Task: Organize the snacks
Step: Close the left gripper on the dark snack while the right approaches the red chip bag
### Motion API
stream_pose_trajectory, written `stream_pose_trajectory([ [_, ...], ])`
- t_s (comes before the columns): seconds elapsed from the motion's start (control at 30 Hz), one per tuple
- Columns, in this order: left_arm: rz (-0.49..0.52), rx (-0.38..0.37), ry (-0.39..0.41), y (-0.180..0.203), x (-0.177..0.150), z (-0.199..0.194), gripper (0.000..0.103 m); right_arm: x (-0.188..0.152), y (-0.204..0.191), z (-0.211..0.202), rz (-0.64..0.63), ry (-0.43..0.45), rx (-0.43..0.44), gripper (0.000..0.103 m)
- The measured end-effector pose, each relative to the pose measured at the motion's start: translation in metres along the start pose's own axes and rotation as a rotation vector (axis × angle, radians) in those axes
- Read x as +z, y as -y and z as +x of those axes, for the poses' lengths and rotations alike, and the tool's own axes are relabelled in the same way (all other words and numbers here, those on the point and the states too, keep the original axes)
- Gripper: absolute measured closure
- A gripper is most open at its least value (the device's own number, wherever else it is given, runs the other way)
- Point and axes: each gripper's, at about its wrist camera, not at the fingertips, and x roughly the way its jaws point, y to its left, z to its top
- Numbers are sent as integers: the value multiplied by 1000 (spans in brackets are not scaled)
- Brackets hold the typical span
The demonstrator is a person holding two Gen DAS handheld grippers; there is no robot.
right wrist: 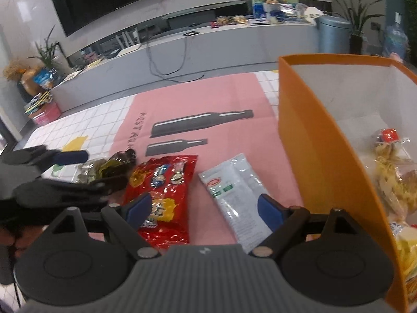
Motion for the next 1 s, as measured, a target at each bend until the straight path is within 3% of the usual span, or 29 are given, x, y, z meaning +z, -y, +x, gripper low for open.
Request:
stream_pose_trajectory([
  [0.13, -51, 23, -10, -11, 0, 15, 16, -1, 5, 1, 36, -7, 21, 17],
  [0.37, 71, 69, 0, 6, -4, 25, 19, -3, 6, 4, 46, -14, 8, 17],
  [0.43, 62, 53, -6, 6, -3, 30, 28, -3, 6, 6, 41, -15, 5, 17],
  [0.47, 50, 40, -10, 4, -2, 33, 44, -3, 5, 7, 37, -15, 2, 17],
  [0.5, 24, 41, -13, 2, 0, 34, 52, -4, 4, 7, 35, -13, -3, 17],
  [0.63, -73, 16, -9, -8, 4, 30, 54, -5, 0, 8, 9, -11, -15, 17],
  [0.87, -119, 3, 46, -7, 10, 2, 55, -6, -5, 6, -11, 3, -23, 17],
  [1.0, -197, 8, 65, -24, 11, -26, 55, -7, -8, 9, 24, -18, 20, 17],
])
